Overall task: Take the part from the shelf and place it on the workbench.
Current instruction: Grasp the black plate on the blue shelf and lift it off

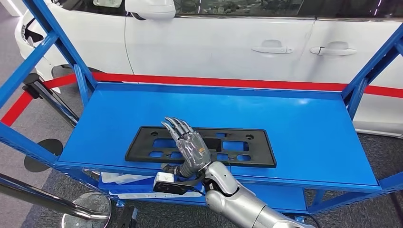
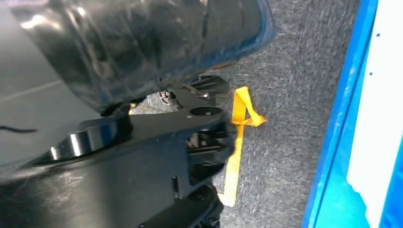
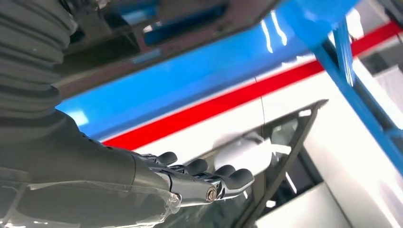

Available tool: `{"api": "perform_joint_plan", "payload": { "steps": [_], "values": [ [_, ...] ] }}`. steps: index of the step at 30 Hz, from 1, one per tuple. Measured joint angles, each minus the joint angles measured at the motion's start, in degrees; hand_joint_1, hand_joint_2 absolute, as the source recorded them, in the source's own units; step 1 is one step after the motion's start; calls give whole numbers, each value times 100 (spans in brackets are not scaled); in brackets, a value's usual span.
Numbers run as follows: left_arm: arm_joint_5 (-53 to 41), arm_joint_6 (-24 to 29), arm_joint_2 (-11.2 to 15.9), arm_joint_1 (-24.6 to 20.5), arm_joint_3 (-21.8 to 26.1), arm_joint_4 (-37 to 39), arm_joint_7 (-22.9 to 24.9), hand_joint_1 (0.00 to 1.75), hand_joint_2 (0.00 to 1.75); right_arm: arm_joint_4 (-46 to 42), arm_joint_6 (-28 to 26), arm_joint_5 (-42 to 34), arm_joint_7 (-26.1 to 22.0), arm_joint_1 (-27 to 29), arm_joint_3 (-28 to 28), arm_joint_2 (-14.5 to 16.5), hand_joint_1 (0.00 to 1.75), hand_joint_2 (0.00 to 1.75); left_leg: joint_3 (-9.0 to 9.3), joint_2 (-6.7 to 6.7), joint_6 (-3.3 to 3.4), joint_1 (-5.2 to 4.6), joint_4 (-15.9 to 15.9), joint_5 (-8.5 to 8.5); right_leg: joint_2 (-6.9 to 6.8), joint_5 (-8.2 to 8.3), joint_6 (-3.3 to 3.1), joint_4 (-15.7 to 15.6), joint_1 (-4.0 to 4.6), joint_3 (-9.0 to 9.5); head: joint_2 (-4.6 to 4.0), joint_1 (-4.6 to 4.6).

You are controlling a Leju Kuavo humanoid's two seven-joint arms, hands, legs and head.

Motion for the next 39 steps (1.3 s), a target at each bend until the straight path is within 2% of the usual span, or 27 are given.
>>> {"api": "perform_joint_plan", "payload": {
  "steps": [1,3,4,5,8,9,11,13,14,15,16,18,20,23,25,26,28,29,30,31,33,34,35,36,39],
  "values": [
    [5,5,0,6,-2,0,3,0,0,-48,-54,-20,0,-5,-13,0,0,0,118,1,9,2,-251,170,6,-4,2,5,0,2,0,-1],
    [11,16,0,4,-8,0,5,0,0,-156,-116,-51,0,-33,-53,-1,0,0,493,3,47,-7,-1018,506,17,-14,20,15,10,4,0,0],
    [12,20,1,0,-13,0,6,0,0,-205,-131,-57,1,-54,-77,-2,0,0,633,2,74,-18,-1304,593,20,-17,39,17,17,0,0,3],
    [12,21,1,-1,-18,0,8,0,0,-247,-139,-58,3,-72,-100,-5,0,0,705,0,100,-33,-1459,617,21,-18,64,16,20,-5,0,5],
    [11,25,0,6,-32,0,29,0,0,-362,-170,-99,-3,-95,-168,-18,0,0,732,-2,189,-42,-1548,639,19,-22,159,7,11,-10,0,8],
    [8,26,-2,8,-36,0,40,0,0,-405,-199,-152,-32,-99,-196,-22,0,0,752,1,220,-30,-1584,658,13,-77,189,80,9,-39,0,13],
    [3,26,-5,7,-44,0,61,0,0,-487,-270,-306,-125,-111,-260,-27,0,0,789,13,267,-8,-1635,681,3,-340,234,534,4,-244,0,27],
    [3,25,-5,6,-61,0,67,0,0,-553,-315,-454,-209,-114,-313,-31,0,0,795,19,290,-11,-1635,674,-2,-639,266,1234,-2,-586,0,37],
    [11,23,-5,9,-72,0,67,0,0,-591,-313,-519,-234,-109,-327,-35,0,0,796,20,294,-11,-1629,667,-2,-684,279,1459,-7,-707,0,38],
    [21,16,-4,16,-82,0,65,0,0,-656,-292,-588,-255,-103,-337,-42,0,0,797,17,295,-11,-1619,657,-2,-625,287,1495,-16,-741,0,39],
    [34,7,-4,24,-88,0,60,0,0,-739,-260,-652,-268,-98,-346,-49,0,0,802,14,292,-10,-1604,641,-4,-475,290,1324,-28,-671,0,38],
    [82,-16,-2,48,-93,1,27,0,0,-946,-222,-747,-288,-89,-367,-58,0,0,810,5,260,-16,-1556,593,-5,-120,279,626,-44,-338,0,38],
    [148,-32,3,71,-93,2,-24,0,0,-1168,-269,-782,-327,-27,-387,-59,0,0,788,-2,210,-31,-1497,550,2,-6,241,164,-39,-111,0,34],
    [228,-42,9,119,-93,11,-84,0,0,-1551,-402,-766,-352,220,-398,-59,0,0,767,-4,132,-35,-1484,523,13,-32,148,76,-24,-75,0,31],
    [260,-38,13,141,-93,17,-97,0,0,-1774,-469,-695,-311,348,-398,-59,0,0,682,3,80,-29,-1274,367,8,-23,84,45,-42,-53,0,14],
    [279,-30,17,145,-93,17,-97,0,0,-1868,-495,-627,-273,398,-398,-59,0,0,567,6,56,-24,-1019,221,2,-22,58,35,-48,-43,0,5],
    [327,-10,27,154,-93,21,-92,0,0,-2032,-526,-431,-168,538,-398,-65,0,0,220,8,19,-16,-291,-92,-10,-34,24,35,-37,-38,0,-8],
    [345,-3,33,162,-93,24,-88,0,0,-2102,-530,-334,-120,622,-397,-71,0,0,78,8,10,-13,-21,-159,-12,-40,15,37,-30,-35,0,-7],
    [362,0,38,170,-93,26,-83,0,0,-2167,-530,-250,-83,702,-395,-81,0,0,15,8,8,-13,73,-127,-10,-46,9,38,-27,-31,0,-8],
    [374,1,43,174,-93,26,-73,0,0,-2227,-530,-187,-65,765,-392,-93,0,0,66,8,17,-13,-67,14,-4,-51,8,40,-25,-22,0,-8],
    [394,1,52,172,-93,26,-49,0,0,-2349,-530,-104,-63,852,-380,-113,0,0,397,7,62,-15,-792,419,13,-66,17,40,-25,6,0,-9],
    [399,1,56,167,-93,27,-34,0,0,-2412,-527,-81,-67,893,-367,-122,0,0,566,6,89,-29,-1147,539,20,-75,32,45,-17,11,0,-8],
    [399,0,57,163,-93,28,-23,0,0,-2465,-521,-68,-69,931,-350,-129,0,0,676,3,113,-43,-1372,589,22,-80,52,45,-12,11,0,-6],
    [399,-1,58,161,-93,30,-14,0,0,-2508,-505,-62,-69,966,-332,-138,0,0,718,-1,129,-58,-1462,576,22,-82,74,44,-7,6,0,-3],
    [399,11,60,167,-93,32,0,0,0,-2620,-387,-40,-52,1048,-286,-171,0,0,751,-6,175,-59,-1525,574,17,-82,144,28,-1,10,0,1]
  ]
}}
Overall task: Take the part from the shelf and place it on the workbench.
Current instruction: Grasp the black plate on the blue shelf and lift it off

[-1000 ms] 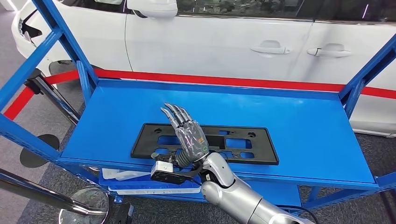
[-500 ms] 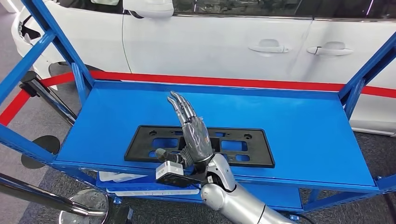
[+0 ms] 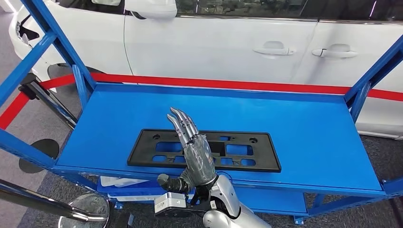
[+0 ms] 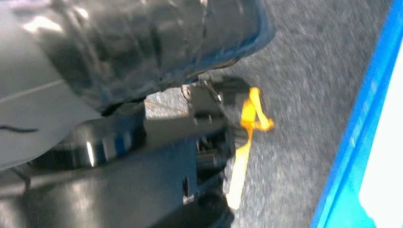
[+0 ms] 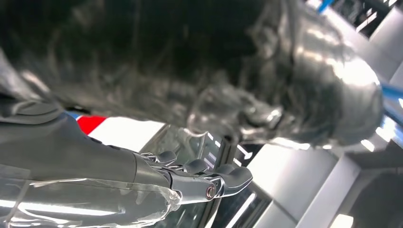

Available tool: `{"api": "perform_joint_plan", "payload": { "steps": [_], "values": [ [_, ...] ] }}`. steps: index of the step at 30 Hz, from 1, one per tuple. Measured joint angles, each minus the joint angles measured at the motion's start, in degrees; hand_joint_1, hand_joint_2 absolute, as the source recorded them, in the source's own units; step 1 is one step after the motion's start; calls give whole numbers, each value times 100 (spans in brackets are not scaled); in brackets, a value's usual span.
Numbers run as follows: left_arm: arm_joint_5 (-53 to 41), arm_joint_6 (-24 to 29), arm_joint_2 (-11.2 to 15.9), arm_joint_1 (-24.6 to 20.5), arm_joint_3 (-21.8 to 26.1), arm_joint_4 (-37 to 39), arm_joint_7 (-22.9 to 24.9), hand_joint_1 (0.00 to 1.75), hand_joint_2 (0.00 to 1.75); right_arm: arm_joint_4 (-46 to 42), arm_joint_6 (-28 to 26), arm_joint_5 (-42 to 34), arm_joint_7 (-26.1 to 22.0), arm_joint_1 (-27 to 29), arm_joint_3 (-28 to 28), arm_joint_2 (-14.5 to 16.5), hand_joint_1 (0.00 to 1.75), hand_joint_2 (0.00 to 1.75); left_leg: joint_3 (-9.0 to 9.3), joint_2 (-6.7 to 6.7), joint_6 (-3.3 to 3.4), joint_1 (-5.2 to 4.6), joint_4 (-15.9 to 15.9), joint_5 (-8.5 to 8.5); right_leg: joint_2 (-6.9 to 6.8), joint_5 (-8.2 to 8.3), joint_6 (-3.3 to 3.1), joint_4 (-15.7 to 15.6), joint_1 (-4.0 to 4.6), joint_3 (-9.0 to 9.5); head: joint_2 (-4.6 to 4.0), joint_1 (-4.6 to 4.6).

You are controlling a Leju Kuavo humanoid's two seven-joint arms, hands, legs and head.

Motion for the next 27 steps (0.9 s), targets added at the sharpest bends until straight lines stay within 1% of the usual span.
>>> {"api": "perform_joint_plan", "payload": {
  "steps": [1,2,3,5,6,7,8,9,10,11,12,13,15,16,17,18,20,21,22,23,24,25,26,27],
  "values": [
    [0,11,1,3,0,1,2,0,0,-37,44,11,9,20,9,-11,0,0,25,3,27,15,-34,16,-6,-30,27,33,2,-8,0,2],
    [1,22,1,3,0,1,4,0,0,-72,79,21,15,35,19,-23,0,0,50,9,58,31,-70,32,-12,-112,51,148,4,-51,0,9],
    [1,31,1,-1,0,1,5,0,0,-103,101,27,19,49,29,-36,0,44,73,14,87,46,-97,44,-18,-252,74,380,3,-150,0,15],
    [0,34,-1,-7,0,1,9,0,0,-141,131,31,25,85,51,-68,0,131,83,20,120,41,-96,38,-22,-588,102,1076,-7,-475,0,26],
    [0,35,-1,-6,0,1,11,0,0,-149,152,36,30,110,63,-85,0,175,83,20,128,40,-90,33,-23,-688,114,1380,-13,-627,0,27],
    [0,37,-1,-2,0,2,14,0,0,-152,185,49,37,132,79,-104,0,175,85,19,130,40,-83,25,-23,-682,124,1510,-22,-700,0,27],
    [0,37,-1,1,0,2,15,0,0,-154,229,74,46,146,99,-120,0,175,89,16,126,41,-74,16,-24,-574,130,1432,-34,-671,0,26],
    [-1,37,-2,2,0,2,16,0,0,-154,281,112,62,152,123,-133,0,175,95,11,117,42,-58,2,-26,-383,131,1145,-47,-534,0,27],
    [-2,35,-2,3,0,2,16,0,0,-153,333,154,77,153,147,-141,0,175,100,6,101,44,-36,-17,-28,-206,125,754,-58,-346,0,27],
    [-3,34,-3,-1,0,1,15,0,0,-153,384,193,91,153,172,-145,0,175,93,1,77,35,-3,-40,-29,-88,113,409,-56,-175,0,27],
    [-5,32,-3,-4,0,1,14,0,0,-152,425,225,101,156,198,-147,0,175,80,-2,50,29,22,-57,-26,-27,95,174,-52,-58,0,26],
    [-7,30,-3,-6,0,2,14,0,0,-151,453,247,103,162,229,-153,0,175,67,-4,22,21,37,-66,-19,-30,73,74,-41,-12,0,22],
    [-9,30,-3,-7,0,3,13,0,0,-150,479,281,103,177,287,-167,0,175,56,-4,-30,21,34,-66,-8,-22,20,59,-29,-11,0,21],
    [-10,30,-3,-6,0,3,14,0,0,-150,479,293,103,182,309,-172,0,175,48,-1,-57,26,58,-91,-8,-11,-8,44,-34,-7,0,21],
    [-12,29,-3,-8,0,3,14,0,0,-150,479,302,102,184,326,-174,0,175,12,3,-84,32,150,-162,-13,-2,-39,30,-43,0,0,15],
    [-14,29,-3,-9,0,2,14,0,0,-150,481,305,102,184,345,-174,0,175,-75,6,-110,38,353,-289,-22,5,-69,16,-55,6,0,8],
    [-17,30,-3,-6,0,2,15,0,0,-146,518,309,103,184,397,-181,0,175,-396,11,-151,50,1060,-637,-36,2,-106,12,-49,9,0,-4],
    [-17,31,-3,-1,0,2,19,0,0,-140,556,316,104,186,428,-186,0,175,-559,11,-165,55,1402,-763,-40,0,-114,13,-43,9,0,-4],
    [-17,31,-3,3,-1,2,25,0,0,-129,605,334,111,187,459,-192,0,175,-659,11,-172,59,1594,-793,-41,-2,-116,13,-39,10,0,-3],
    [-19,31,-3,4,-1,2,32,0,0,-115,655,363,124,188,491,-196,0,175,-653,11,-173,61,1560,-708,-38,-2,-116,13,-38,13,0,-4],
    [-26,30,-3,3,-2,2,41,0,0,-97,703,397,138,189,525,-199,0,175,-541,11,-166,63,1310,-531,-33,-4,-114,14,-38,19,0,-4],
    [-34,29,-3,0,-2,2,48,0,0,-79,747,436,152,188,560,-202,0,175,-360,12,-152,64,919,-320,-28,-7,-109,14,-38,26,0,-5],
    [-43,28,-3,-6,-3,2,56,0,0,-59,780,474,163,188,596,-203,0,175,-172,10,-136,57,528,-173,-24,-12,-98,17,-28,28,0,-4],
    [-50,26,-3,-11,-5,2,61,0,0,-39,809,505,170,187,633,-205,0,175,-33,7,-115,46,236,-82,-21,-14,-81,19,-20,25,0,-2]
  ]
}}
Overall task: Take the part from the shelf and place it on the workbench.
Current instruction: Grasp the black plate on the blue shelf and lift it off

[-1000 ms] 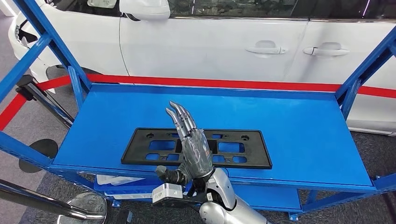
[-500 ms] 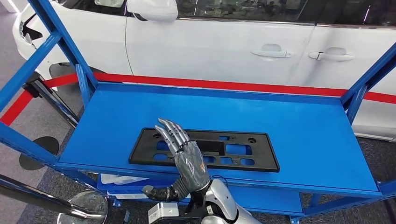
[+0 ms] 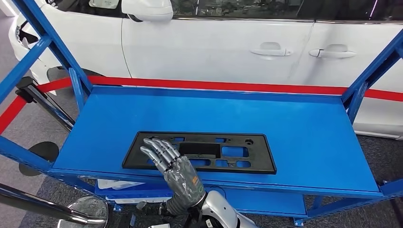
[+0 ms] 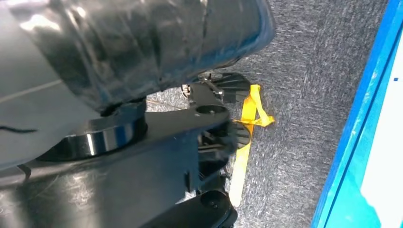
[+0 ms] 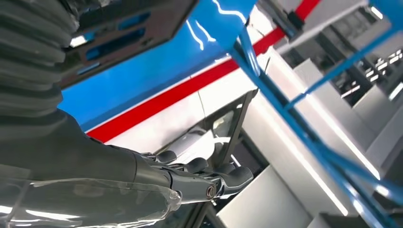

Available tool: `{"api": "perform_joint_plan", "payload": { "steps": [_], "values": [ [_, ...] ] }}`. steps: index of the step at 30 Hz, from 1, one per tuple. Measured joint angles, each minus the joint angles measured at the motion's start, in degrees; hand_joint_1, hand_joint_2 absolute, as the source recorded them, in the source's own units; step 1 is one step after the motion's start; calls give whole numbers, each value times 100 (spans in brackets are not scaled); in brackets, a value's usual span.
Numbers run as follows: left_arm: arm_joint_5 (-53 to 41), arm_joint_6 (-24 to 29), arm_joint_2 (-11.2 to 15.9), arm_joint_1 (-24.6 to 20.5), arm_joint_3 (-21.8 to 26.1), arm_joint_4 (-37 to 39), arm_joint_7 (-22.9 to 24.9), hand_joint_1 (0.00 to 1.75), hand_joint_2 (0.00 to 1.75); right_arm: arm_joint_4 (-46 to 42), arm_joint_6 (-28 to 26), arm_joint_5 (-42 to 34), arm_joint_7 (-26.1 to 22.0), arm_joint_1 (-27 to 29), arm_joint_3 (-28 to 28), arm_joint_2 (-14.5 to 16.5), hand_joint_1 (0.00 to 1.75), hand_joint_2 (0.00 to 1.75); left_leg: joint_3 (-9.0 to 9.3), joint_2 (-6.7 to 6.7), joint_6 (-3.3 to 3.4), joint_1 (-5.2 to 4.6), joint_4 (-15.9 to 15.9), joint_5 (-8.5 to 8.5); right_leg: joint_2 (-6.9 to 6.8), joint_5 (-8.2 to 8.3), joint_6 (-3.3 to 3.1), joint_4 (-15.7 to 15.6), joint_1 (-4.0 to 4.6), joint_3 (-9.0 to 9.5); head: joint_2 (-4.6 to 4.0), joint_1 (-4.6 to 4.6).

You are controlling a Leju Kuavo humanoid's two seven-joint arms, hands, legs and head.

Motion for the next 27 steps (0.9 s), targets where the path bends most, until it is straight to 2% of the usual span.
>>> {"api": "perform_joint_plan", "payload": {
  "steps": [1,4,5,7,9,10,11,12,14,16,19,21,22,24,25,26,27],
  "values": [
    [-4,-4,0,-2,-3,1,4,0,0,23,24,32,6,-1,38,-2,0,175,72,-4,20,-14,-158,23,1,1,21,-1,6,-5,0,2],
    [-14,-16,1,6,-13,1,7,0,0,98,85,110,18,-5,136,-12,0,175,99,-7,99,-19,-240,35,-2,0,102,-8,0,-9,0,7],
    [-17,-20,1,6,-15,0,7,0,0,123,107,136,18,-10,163,-16,0,175,118,-4,135,-9,-270,53,-5,-53,131,57,-2,-32,0,9],
    [-37,-40,0,-4,-18,1,19,0,0,174,155,261,30,-26,219,-25,0,175,153,6,197,4,-319,78,-13,-323,170,517,-6,-236,0,25],
    [-59,-64,1,-11,-23,1,49,0,0,247,177,622,126,-38,278,-33,0,175,155,8,226,-5,-321,76,-16,-641,192,1258,-9,-588,0,38],
    [-70,-71,2,-9,-26,1,67,0,0,293,182,913,224,-41,307,-38,0,175,156,8,229,-7,-318,72,-16,-695,200,1497,-13,-707,0,38],
    [-85,-75,2,-6,-31,1,84,0,0,342,198,1252,351,-50,337,-42,0,175,159,5,230,-8,-313,69,-17,-640,203,1531,-18,-731,0,39],
    [-100,-78,2,-4,-35,1,98,0,0,390,221,1589,481,-66,363,-45,0,175,164,0,226,-7,-305,62,-18,-486,200,1344,-24,-645,0,40],
    [-120,-85,2,-5,-48,1,122,0,0,489,269,2105,699,-132,402,-48,0,175,168,-11,204,-13,-271,33,-22,-127,174,604,-26,-284,0,39],
    [-119,-93,2,-11,-68,1,137,0,0,607,284,2355,824,-216,424,-39,0,175,140,-15,158,-29,-221,6,-17,5,136,105,-14,-46,1,32],
    [-115,-99,2,-16,-114,1,143,0,0,811,274,2447,885,-291,440,-21,0,175,110,-13,70,-27,-215,1,-4,10,65,5,1,-20,0,32],
    [-115,-101,2,-17,-140,1,143,0,0,918,268,2456,888,-337,446,-4,0,175,28,-5,8,-18,-21,-141,-13,36,6,-35,-18,-7,0,20],
    [-115,-102,2,-18,-149,0,143,0,0,962,268,2453,888,-356,449,9,0,175,-89,0,-20,-11,237,-288,-20,43,-17,-46,-25,-2,0,14],
    [-116,-105,2,-14,-162,0,143,0,0,1063,262,2407,881,-376,456,33,0,175,-424,1,-66,-1,954,-604,-34,41,-44,-44,-18,-3,0,7],
    [-116,-107,2,-9,-168,0,143,0,0,1127,252,2370,878,-379,459,41,0,175,-561,1,-80,4,1229,-681,-38,38,-49,-42,-14,-3,0,8],
    [-117,-109,2,-5,-174,0,144,0,0,1192,237,2335,878,-381,460,47,0,175,-616,2,-88,10,1320,-654,-39,36,-52,-39,-12,-2,0,7],
    [-120,-112,2,-3,-181,0,147,0,0,1257,208,2311,891,-386,461,55,0,175,-568,2,-89,16,1197,-528,-37,35,-52,-37,-12,0,0,7]
  ]
}}
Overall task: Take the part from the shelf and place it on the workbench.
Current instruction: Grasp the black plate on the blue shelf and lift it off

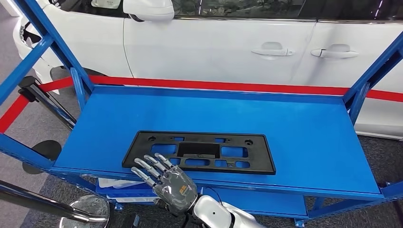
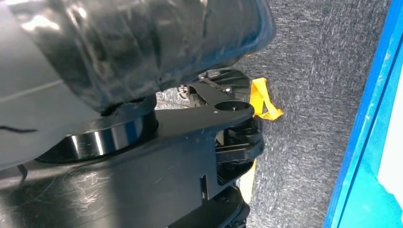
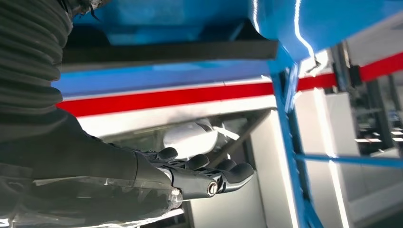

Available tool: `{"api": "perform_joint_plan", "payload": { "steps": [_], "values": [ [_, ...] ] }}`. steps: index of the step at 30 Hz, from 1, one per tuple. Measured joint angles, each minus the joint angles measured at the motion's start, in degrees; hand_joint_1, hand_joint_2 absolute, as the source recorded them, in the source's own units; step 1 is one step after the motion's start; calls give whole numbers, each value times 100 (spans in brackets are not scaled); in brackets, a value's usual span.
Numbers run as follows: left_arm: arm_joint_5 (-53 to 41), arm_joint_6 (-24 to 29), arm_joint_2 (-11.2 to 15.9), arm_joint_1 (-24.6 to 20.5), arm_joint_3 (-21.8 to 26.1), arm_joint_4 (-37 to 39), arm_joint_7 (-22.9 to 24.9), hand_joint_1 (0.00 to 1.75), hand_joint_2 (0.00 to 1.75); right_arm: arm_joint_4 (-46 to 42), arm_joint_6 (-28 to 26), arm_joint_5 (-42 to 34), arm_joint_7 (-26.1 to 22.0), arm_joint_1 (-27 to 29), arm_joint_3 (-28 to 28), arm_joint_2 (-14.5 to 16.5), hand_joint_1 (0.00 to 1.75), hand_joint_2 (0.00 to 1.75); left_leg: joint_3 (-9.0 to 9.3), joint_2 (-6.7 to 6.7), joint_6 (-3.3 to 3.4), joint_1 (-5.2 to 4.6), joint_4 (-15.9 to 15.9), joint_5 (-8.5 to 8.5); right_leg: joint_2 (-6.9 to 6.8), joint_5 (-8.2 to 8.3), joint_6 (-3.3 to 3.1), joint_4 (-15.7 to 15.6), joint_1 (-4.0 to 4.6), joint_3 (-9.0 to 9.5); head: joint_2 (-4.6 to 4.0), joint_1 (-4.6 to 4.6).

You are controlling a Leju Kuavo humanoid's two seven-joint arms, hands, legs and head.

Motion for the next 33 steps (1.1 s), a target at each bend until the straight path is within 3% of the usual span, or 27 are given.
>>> {"api": "perform_joint_plan", "payload": {
  "steps": [2,4,7,9,12,14,15,16,18,20,24,26,28,29,30,31,33],
  "values": [
    [-19,-14,0,-7,-24,0,19,0,0,115,-79,-13,53,-31,0,22,0,175,334,1,20,10,-727,375,10,-4,8,1,0,9,1,-1],
    [-59,-37,1,-23,-62,0,48,0,0,230,-152,29,137,-90,0,39,0,175,614,-3,70,-12,-1318,559,19,-3,46,5,12,2,1,3],
    [-107,-59,13,-25,-121,1,84,0,0,392,-185,163,295,-163,-8,45,0,175,671,-12,162,-34,-1458,582,21,11,141,-14,18,-5,0,10],
    [-115,-63,23,-22,-136,1,90,0,0,480,-179,221,373,-200,-38,44,0,175,707,-4,232,-15,-1523,623,14,-101,197,134,17,-66,0,20],
    [-116,-64,28,-37,-162,0,95,0,0,608,-122,276,445,-252,-91,41,0,175,728,11,305,-14,-1554,642,5,-577,238,1076,1,-494,0,39],
    [-119,-64,33,-37,-189,0,103,0,0,702,-53,305,499,-259,-116,36,0,175,728,10,321,-19,-1538,631,4,-668,252,1531,-11,-719,0,40],
    [-122,-65,35,-35,-204,0,109,0,0,744,-25,322,529,-266,-127,33,0,175,729,7,321,-18,-1524,621,4,-560,254,1463,-19,-693,0,40],
    [-127,-66,37,-34,-221,0,113,0,0,782,-8,339,558,-282,-139,32,0,175,733,2,316,-17,-1506,608,3,-375,251,1194,-27,-567,0,40],
    [-138,-70,38,-39,-256,1,117,0,0,857,5,363,620,-339,-172,34,0,175,722,-5,281,-27,-1448,565,2,-82,233,449,-31,-222,0,39],
    [-149,-75,39,-47,-276,0,119,0,0,941,1,370,673,-391,-219,41,0,175,684,-8,226,-43,-1405,542,10,-19,200,89,-16,-59,0,33],
    [-184,-79,45,-51,-338,1,123,0,0,1098,-26,326,746,-450,-319,53,0,175,626,-1,111,-30,-1318,471,25,21,92,24,-16,-46,0,24],
    [-193,-80,49,-53,-373,0,134,0,0,1167,-45,299,785,-491,-384,60,0,175,401,4,59,-18,-822,185,15,38,42,-4,-29,-34,0,9],
    [-197,-80,52,-47,-402,1,150,0,0,1236,-55,282,815,-516,-439,60,0,175,52,4,23,-5,-87,-124,6,35,22,-2,-19,-38,0,3],
    [-197,-80,54,-41,-412,1,158,0,0,1268,-56,278,824,-519,-460,59,0,175,-71,4,12,0,151,-178,5,33,19,0,-14,-38,0,4],
    [-198,-80,55,-36,-419,1,163,0,0,1296,-56,274,838,-519,-480,58,0,175,-97,4,8,4,179,-120,8,32,18,2,-12,-37,0,4],
    [-198,-80,56,-35,-423,1,168,0,0,1319,-55,271,862,-521,-502,59,0,175,-24,4,9,7,4,30,13,31,18,3,-12,-34,0,4],
    [-196,-84,63,-45,-436,0,175,0,0,1354,-58,250,950,-539,-562,56,0,175,357,4,31,8,-793,416,26,28,30,5,-8,-23,0,4]
  ]
}}
